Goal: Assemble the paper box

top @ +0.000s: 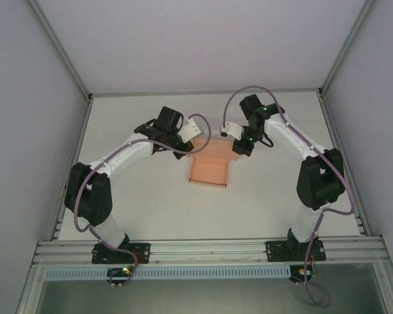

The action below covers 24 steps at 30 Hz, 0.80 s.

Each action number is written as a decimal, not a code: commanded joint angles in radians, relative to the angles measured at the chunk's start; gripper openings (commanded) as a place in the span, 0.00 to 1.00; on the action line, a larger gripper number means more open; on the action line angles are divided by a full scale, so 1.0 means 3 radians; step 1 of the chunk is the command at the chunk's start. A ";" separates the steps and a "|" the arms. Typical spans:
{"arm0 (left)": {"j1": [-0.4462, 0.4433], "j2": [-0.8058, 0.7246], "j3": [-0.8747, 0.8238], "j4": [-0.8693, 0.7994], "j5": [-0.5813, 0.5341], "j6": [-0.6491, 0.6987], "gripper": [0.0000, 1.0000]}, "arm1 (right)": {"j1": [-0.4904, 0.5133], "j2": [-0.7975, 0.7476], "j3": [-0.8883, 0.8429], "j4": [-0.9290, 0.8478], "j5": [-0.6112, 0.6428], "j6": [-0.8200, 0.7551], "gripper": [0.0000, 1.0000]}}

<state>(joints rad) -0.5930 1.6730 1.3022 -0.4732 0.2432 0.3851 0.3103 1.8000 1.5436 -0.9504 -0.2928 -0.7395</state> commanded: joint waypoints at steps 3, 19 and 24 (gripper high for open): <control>-0.0358 -0.0024 0.0081 0.0431 -0.1161 -0.0588 0.00 | 0.0043 -0.0270 -0.0099 0.0712 0.0180 0.1587 0.00; -0.0480 0.0511 0.0492 0.0532 -0.1219 -0.2642 0.00 | 0.0358 -0.0211 -0.0167 0.1498 0.0444 0.3945 0.00; -0.0469 0.0554 0.0454 0.0589 -0.1127 -0.2764 0.00 | 0.0524 -0.0164 -0.0264 0.1624 0.0711 0.4163 0.00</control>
<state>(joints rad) -0.7128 1.8133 1.4338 -0.3309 -0.2020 -0.3668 0.4156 1.7496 1.4712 -0.6220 -0.0341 0.3977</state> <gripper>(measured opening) 0.053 0.047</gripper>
